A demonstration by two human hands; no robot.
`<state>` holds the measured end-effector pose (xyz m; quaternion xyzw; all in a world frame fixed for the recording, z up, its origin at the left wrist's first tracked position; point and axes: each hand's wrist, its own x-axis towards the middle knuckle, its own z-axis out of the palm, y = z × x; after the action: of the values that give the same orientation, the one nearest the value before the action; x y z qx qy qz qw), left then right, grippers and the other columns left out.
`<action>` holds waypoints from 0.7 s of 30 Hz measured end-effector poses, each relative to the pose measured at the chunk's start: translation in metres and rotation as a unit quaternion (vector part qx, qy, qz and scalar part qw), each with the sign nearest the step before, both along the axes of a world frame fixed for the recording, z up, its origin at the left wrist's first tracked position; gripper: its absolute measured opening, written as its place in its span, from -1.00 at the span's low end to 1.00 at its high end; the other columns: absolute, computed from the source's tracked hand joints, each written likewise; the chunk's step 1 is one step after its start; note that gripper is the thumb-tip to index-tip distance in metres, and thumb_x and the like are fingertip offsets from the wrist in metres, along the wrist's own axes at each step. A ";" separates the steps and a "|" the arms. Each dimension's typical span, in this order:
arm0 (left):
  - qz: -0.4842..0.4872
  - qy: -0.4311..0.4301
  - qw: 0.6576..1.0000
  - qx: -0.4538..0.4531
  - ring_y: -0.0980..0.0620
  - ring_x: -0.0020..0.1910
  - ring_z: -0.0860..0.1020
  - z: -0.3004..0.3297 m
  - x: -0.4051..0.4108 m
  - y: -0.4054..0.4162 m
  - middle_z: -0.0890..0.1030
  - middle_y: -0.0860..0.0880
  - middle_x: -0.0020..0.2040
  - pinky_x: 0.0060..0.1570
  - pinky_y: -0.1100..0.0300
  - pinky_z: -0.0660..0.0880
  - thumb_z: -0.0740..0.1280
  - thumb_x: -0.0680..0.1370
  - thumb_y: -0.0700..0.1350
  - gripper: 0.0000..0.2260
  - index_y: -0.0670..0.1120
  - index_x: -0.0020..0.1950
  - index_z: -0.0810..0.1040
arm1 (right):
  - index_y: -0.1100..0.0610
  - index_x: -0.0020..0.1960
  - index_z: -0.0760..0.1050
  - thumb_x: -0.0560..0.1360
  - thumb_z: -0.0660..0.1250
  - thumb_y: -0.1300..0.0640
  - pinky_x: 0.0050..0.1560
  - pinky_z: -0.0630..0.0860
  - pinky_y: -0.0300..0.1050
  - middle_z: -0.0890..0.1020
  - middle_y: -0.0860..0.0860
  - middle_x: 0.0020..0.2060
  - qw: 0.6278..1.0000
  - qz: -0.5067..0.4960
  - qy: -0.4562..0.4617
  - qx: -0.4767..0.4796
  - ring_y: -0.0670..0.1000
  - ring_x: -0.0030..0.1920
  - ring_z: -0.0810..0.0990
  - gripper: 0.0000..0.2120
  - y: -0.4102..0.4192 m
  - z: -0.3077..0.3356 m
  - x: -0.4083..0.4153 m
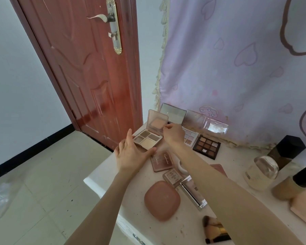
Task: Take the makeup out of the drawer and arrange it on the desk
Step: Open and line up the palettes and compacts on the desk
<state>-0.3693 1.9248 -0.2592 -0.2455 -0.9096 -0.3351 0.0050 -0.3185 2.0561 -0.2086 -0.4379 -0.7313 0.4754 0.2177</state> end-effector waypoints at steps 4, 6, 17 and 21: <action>-0.012 0.011 1.000 -0.018 -0.03 0.44 0.13 0.000 0.001 0.000 0.31 -0.02 0.44 0.40 0.02 0.00 0.29 0.31 0.41 -0.04 0.01 0.52 -0.07 | 0.26 -0.08 0.60 0.51 0.18 0.31 0.10 0.52 -0.01 0.65 0.22 -0.03 0.999 -0.025 0.014 -0.019 0.23 0.05 0.59 -0.79 0.005 -0.001 0.000; -0.020 0.018 1.000 -0.001 -0.04 0.44 0.16 -0.002 0.000 -0.003 0.32 -0.03 0.43 0.39 0.04 0.01 0.30 0.35 0.36 -0.09 0.01 0.52 -0.04 | 0.29 -0.05 0.59 0.53 0.17 0.31 0.10 0.53 0.05 0.63 0.24 0.00 0.999 -0.030 0.019 -0.023 0.24 0.04 0.59 -0.79 0.007 -0.001 0.000; -0.026 0.017 0.999 0.028 0.00 0.41 0.20 -0.007 -0.005 -0.007 0.37 0.03 0.40 0.39 0.09 0.04 0.31 0.40 0.28 -0.21 0.03 0.49 0.04 | 0.19 -0.08 0.54 0.52 0.13 0.31 -0.11 0.45 -0.10 0.57 0.13 -0.17 0.997 -0.027 0.070 -0.016 0.12 -0.09 0.53 -0.79 0.007 0.001 0.004; -0.035 0.021 0.999 0.009 0.03 0.43 0.18 -0.009 -0.006 -0.007 0.33 0.03 0.43 0.40 0.11 -0.02 0.26 0.42 0.31 -0.21 0.02 0.51 0.00 | 0.19 0.28 0.45 0.55 0.15 0.24 0.06 0.44 -0.13 0.56 0.10 0.14 0.996 -0.017 0.065 -0.055 0.08 0.12 0.52 -0.69 0.006 0.003 0.015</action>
<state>-0.3753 1.9181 -0.2687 -0.2840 -0.8971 -0.3381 0.0143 -0.3030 2.0618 -0.2055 -0.4296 -0.6805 0.5391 0.2485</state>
